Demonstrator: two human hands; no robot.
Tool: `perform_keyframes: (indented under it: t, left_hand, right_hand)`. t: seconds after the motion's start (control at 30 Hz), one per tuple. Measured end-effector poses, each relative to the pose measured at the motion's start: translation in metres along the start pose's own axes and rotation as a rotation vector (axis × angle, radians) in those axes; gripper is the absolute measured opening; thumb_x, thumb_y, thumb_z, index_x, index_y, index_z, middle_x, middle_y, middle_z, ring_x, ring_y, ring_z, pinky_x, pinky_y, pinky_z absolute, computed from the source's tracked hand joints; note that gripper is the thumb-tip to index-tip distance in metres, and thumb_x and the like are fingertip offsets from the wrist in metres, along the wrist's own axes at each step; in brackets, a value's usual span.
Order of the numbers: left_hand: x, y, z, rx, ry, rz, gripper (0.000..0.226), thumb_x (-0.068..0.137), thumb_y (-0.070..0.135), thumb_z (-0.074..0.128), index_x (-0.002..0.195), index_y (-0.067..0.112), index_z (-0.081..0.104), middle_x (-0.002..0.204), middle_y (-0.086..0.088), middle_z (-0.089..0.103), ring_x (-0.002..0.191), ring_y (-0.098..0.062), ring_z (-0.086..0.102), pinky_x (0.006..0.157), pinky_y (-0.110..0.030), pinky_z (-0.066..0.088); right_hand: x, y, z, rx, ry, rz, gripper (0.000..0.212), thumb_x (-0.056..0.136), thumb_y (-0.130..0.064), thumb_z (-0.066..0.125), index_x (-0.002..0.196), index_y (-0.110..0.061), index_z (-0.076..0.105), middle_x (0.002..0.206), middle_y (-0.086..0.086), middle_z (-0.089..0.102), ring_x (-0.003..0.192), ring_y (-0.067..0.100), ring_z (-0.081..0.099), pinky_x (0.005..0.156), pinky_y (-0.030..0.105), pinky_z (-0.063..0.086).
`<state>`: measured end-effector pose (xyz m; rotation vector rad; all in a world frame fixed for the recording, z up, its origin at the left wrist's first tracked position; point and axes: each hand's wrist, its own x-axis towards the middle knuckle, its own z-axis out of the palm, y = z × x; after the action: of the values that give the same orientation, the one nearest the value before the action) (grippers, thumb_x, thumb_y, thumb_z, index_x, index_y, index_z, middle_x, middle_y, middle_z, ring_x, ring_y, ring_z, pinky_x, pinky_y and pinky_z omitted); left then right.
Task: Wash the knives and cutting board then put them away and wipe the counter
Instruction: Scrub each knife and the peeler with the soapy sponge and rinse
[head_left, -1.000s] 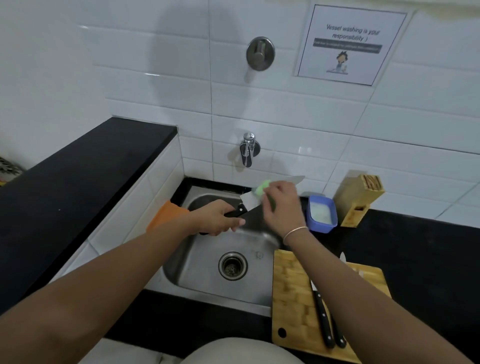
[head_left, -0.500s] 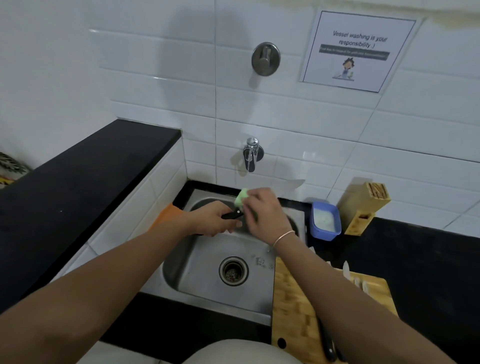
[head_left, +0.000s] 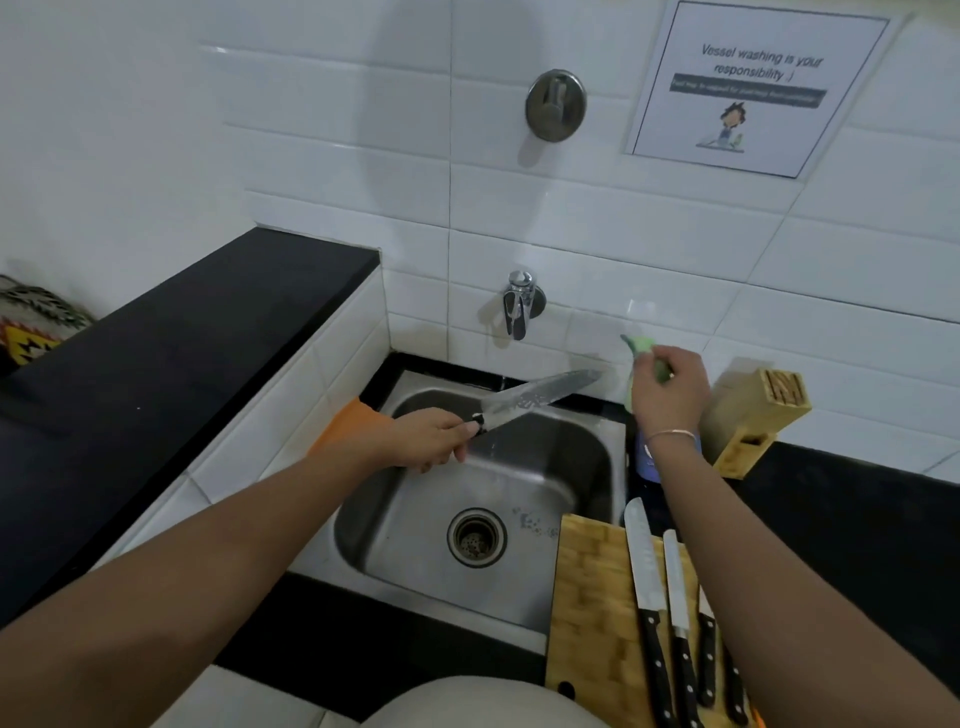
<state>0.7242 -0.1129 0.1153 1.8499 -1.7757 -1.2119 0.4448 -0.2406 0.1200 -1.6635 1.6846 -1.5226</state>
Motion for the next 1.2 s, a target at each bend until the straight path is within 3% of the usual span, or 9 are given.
perform_keyframes:
  t: [0.1, 0.2, 0.33, 0.47, 0.63, 0.83, 1.0, 1.07, 1.2]
  left_hand:
    - [0.007, -0.001, 0.001, 0.178, 0.038, 0.012, 0.041, 0.108, 0.042, 0.04, 0.101, 0.009, 0.063, 0.086, -0.003, 0.055, 0.077, -0.02, 0.055, 0.069, -0.031, 0.045]
    - [0.015, -0.003, 0.004, 0.303, 0.099, 0.043, 0.028, 0.104, 0.043, 0.05, 0.094, 0.017, 0.055, 0.088, -0.002, 0.059, 0.084, -0.024, 0.06, 0.07, -0.035, 0.042]
    - [0.02, -0.004, 0.002, 0.337, 0.172, 0.05, 0.025, 0.098, 0.042, 0.062, 0.088, 0.025, 0.048, 0.085, -0.001, 0.064, 0.074, -0.019, 0.06, 0.064, -0.034, 0.043]
    - [0.016, -0.007, -0.002, 0.398, 0.316, 0.145, 0.026, 0.093, 0.037, 0.07, 0.094, 0.016, 0.055, 0.087, -0.003, 0.063, 0.081, -0.022, 0.057, 0.066, -0.034, 0.038]
    - [0.015, -0.007, -0.001, 0.363, 0.332, 0.168, 0.019, 0.092, 0.036, 0.071, 0.092, 0.021, 0.059, 0.09, -0.002, 0.067, 0.085, -0.021, 0.061, 0.072, -0.033, 0.045]
    - [0.008, -0.003, -0.008, 0.311, 0.352, 0.193, 0.013, 0.093, 0.034, 0.07, 0.085, 0.027, 0.063, 0.076, 0.007, 0.062, 0.073, -0.016, 0.06, 0.065, -0.032, 0.044]
    - [0.004, -0.005, -0.009, 0.331, 0.395, 0.186, 0.013, 0.094, 0.035, 0.07, 0.097, 0.022, 0.068, 0.082, 0.008, 0.064, 0.076, -0.012, 0.058, 0.067, -0.029, 0.041]
    - [0.007, -0.002, -0.008, 0.309, 0.38, 0.194, 0.011, 0.094, 0.033, 0.07, 0.094, 0.023, 0.067, 0.08, 0.009, 0.063, 0.074, -0.011, 0.059, 0.065, -0.028, 0.039]
    - [0.007, -0.001, -0.012, 0.308, 0.397, 0.216, 0.014, 0.093, 0.034, 0.071, 0.087, 0.026, 0.061, 0.074, 0.01, 0.058, 0.067, -0.006, 0.053, 0.059, -0.029, 0.034]
  right_hand:
    - [-0.004, -0.017, 0.009, 0.051, -0.059, -0.077, 0.01, 0.092, -0.016, 0.066, 0.098, -0.009, 0.071, 0.102, 0.006, 0.065, 0.093, 0.017, 0.057, 0.079, 0.003, 0.036]
    - [-0.018, -0.028, 0.024, 0.032, -0.178, -0.246, 0.009, 0.09, -0.013, 0.069, 0.098, -0.009, 0.072, 0.101, 0.005, 0.064, 0.095, 0.018, 0.057, 0.089, 0.021, 0.044]
    - [-0.053, -0.031, 0.042, -0.064, -0.443, -0.578, 0.011, 0.09, -0.011, 0.065, 0.098, -0.005, 0.071, 0.105, 0.006, 0.061, 0.101, 0.021, 0.052, 0.094, 0.023, 0.04]
    - [-0.078, -0.008, 0.045, -0.14, -0.59, -0.887, 0.009, 0.086, -0.006, 0.065, 0.094, -0.003, 0.069, 0.105, 0.015, 0.061, 0.099, 0.031, 0.055, 0.091, 0.039, 0.047]
    - [-0.064, -0.014, 0.058, -0.128, -0.341, -0.512, 0.007, 0.083, -0.004, 0.067, 0.09, -0.002, 0.069, 0.095, 0.014, 0.061, 0.091, 0.031, 0.052, 0.084, 0.043, 0.047]
    - [-0.075, -0.018, 0.052, -0.131, -0.523, -0.892, 0.006, 0.085, -0.006, 0.066, 0.089, -0.003, 0.069, 0.105, 0.016, 0.062, 0.098, 0.03, 0.054, 0.089, 0.038, 0.046]
    - [-0.047, 0.003, 0.04, -0.152, -0.227, -0.4, 0.01, 0.084, -0.003, 0.068, 0.093, 0.001, 0.07, 0.101, 0.016, 0.059, 0.099, 0.032, 0.051, 0.089, 0.042, 0.046]
    - [-0.057, -0.014, 0.05, -0.146, -0.258, -0.474, 0.01, 0.084, -0.003, 0.066, 0.092, 0.0, 0.069, 0.101, 0.016, 0.059, 0.099, 0.031, 0.05, 0.089, 0.041, 0.045]
    - [-0.082, -0.028, 0.057, -0.1, -0.504, -0.9, 0.007, 0.084, -0.004, 0.065, 0.09, -0.002, 0.069, 0.106, 0.017, 0.063, 0.101, 0.031, 0.054, 0.091, 0.038, 0.045]
